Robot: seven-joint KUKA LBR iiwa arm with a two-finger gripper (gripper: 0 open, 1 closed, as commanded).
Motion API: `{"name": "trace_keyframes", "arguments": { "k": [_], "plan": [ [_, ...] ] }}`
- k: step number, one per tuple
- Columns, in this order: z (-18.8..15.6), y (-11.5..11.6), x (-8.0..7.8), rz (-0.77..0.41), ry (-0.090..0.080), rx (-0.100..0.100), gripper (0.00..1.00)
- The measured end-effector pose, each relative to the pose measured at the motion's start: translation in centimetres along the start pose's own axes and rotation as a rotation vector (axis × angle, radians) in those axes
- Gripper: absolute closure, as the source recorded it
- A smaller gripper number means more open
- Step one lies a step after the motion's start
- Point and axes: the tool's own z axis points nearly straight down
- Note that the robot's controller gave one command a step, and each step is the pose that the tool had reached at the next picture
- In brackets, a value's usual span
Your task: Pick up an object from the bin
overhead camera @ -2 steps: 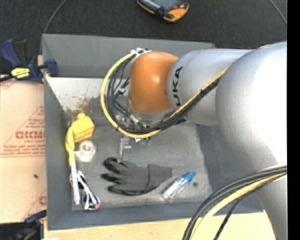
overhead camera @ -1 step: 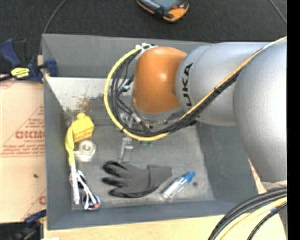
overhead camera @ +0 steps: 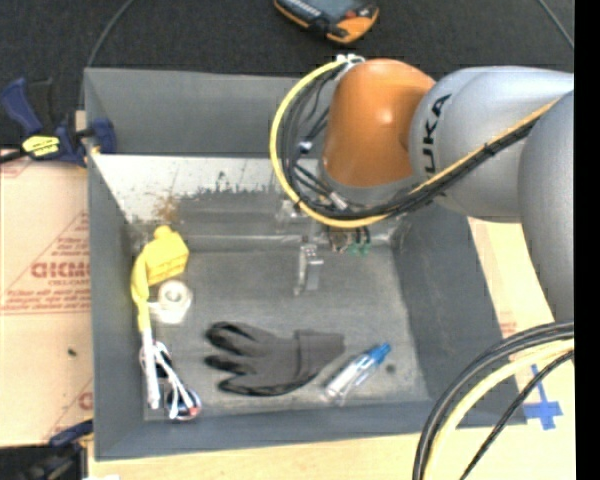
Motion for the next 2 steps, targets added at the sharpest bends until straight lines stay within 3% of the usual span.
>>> {"name": "trace_keyframes", "arguments": {
  "k": [1,2],
  "plan": [
    [8.1,9.4,7.9,-0.404,-0.005,-0.002,0.00],
    [8.9,6.0,4.4,-0.484,-0.011,0.003,1.00]
  ]
}}
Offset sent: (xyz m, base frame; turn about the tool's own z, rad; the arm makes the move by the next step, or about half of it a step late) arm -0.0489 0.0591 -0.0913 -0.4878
